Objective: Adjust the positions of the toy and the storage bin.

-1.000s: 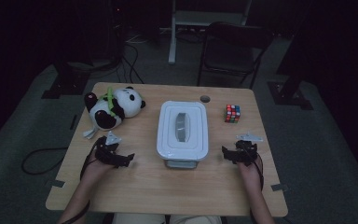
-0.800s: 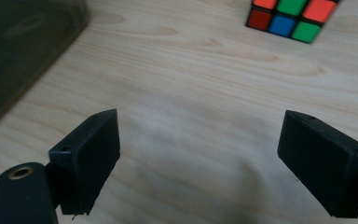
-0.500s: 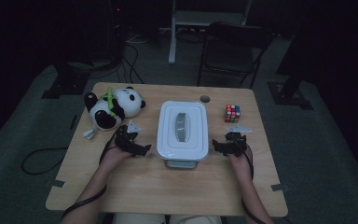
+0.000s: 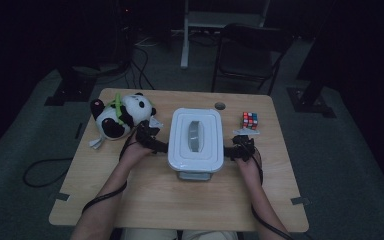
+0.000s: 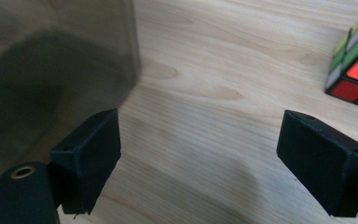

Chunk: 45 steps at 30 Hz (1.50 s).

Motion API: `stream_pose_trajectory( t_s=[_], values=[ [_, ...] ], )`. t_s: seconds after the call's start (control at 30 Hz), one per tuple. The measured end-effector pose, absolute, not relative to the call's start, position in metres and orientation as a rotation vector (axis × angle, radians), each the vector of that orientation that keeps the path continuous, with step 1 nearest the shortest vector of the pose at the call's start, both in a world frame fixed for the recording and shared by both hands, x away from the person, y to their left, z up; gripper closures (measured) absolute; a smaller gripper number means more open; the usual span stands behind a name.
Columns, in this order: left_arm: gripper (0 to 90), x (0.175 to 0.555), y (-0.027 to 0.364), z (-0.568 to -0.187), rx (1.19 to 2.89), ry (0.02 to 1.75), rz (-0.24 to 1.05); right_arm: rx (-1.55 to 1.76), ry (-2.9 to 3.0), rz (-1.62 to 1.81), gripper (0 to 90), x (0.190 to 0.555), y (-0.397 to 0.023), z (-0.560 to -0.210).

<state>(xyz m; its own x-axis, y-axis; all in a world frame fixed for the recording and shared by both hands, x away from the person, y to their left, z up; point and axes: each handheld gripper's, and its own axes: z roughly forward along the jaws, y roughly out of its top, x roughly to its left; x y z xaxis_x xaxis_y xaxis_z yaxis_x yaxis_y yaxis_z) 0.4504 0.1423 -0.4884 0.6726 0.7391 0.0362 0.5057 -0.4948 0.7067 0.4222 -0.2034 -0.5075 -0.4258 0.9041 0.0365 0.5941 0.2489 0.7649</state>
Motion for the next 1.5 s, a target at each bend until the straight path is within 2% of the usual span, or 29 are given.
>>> stream_pose_trajectory(
  t_s=[0.67,1.5],
  values=[
    [0.5,0.43,0.133,-0.483,2.245,0.911,0.489,1.301,2.129,1.052,20.7,0.408,-0.194,-0.497],
    [0.6,0.398,0.124,-0.474,2.286,0.857,0.522,1.221,2.174,1.125,22.9,0.349,-0.2,-0.492]
  ],
)
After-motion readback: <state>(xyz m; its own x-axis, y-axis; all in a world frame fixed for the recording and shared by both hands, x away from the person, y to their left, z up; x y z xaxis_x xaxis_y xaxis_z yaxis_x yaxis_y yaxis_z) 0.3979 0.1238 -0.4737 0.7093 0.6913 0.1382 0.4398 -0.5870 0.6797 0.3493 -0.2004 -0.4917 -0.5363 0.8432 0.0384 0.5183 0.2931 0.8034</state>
